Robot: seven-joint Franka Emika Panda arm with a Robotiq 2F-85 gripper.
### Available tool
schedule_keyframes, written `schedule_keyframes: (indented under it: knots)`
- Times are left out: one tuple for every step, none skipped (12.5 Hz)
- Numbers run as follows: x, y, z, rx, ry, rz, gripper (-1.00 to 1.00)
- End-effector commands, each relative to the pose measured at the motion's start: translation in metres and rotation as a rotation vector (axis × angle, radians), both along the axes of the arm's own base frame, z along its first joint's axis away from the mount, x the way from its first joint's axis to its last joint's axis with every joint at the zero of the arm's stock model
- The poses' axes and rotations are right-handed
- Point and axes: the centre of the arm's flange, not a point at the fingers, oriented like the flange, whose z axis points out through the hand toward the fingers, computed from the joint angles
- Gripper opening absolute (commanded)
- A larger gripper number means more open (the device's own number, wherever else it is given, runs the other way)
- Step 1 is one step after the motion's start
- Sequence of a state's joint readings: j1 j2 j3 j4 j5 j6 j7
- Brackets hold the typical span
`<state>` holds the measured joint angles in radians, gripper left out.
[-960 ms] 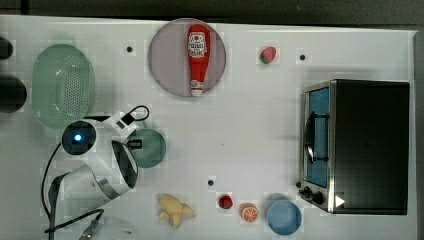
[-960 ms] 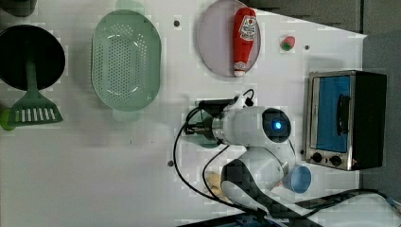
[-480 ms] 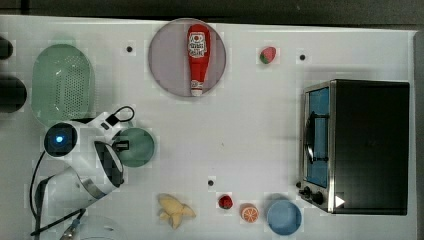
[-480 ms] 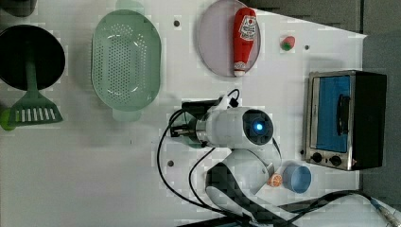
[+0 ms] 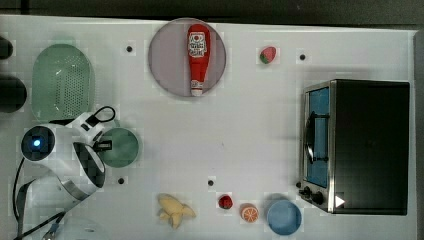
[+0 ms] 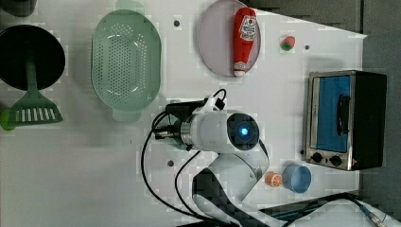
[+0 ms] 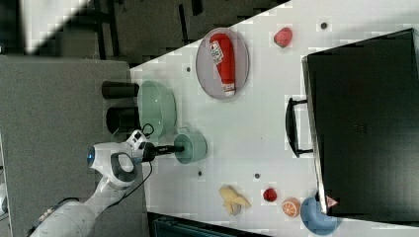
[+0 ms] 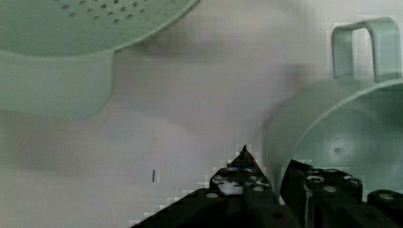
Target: Drag mug right to left.
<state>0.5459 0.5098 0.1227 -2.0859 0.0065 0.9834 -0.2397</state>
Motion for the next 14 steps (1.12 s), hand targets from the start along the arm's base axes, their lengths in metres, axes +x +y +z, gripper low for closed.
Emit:
schedule_keyframes:
  knots:
    - [0.006, 0.011, 0.010, 0.005, -0.020, -0.120, -0.40]
    - [0.008, 0.012, 0.015, 0.008, -0.025, -0.146, -0.18]
    - [0.014, 0.011, 0.026, 0.018, -0.041, -0.184, 0.05]
    - [0.018, 0.008, 0.042, 0.018, -0.047, -0.213, 0.27]
    - [0.020, 0.005, 0.060, 0.014, -0.046, -0.237, 0.50]
    - [0.023, 0.000, 0.081, 0.009, -0.044, -0.250, 0.73]
    - [0.026, -0.006, 0.105, 0.004, -0.046, -0.259, 0.96]
    - [0.029, -0.014, 0.132, 0.001, -0.053, -0.270, 1.00]
    - [0.033, -0.026, 0.160, 0.002, -0.065, -0.290, 1.00]
    - [0.042, -0.044, 0.190, 0.017, -0.095, -0.324, 1.00]
    - [0.054, -0.069, 0.221, 0.042, -0.137, -0.388, 1.00]
    - [0.068, -0.102, 0.251, 0.069, -0.180, -0.496, 1.00]
    - [0.081, -0.140, 0.279, 0.090, -0.212, -0.605, 1.00]
    - [0.090, -0.180, 0.302, 0.100, -0.231, -0.688, 1.00]
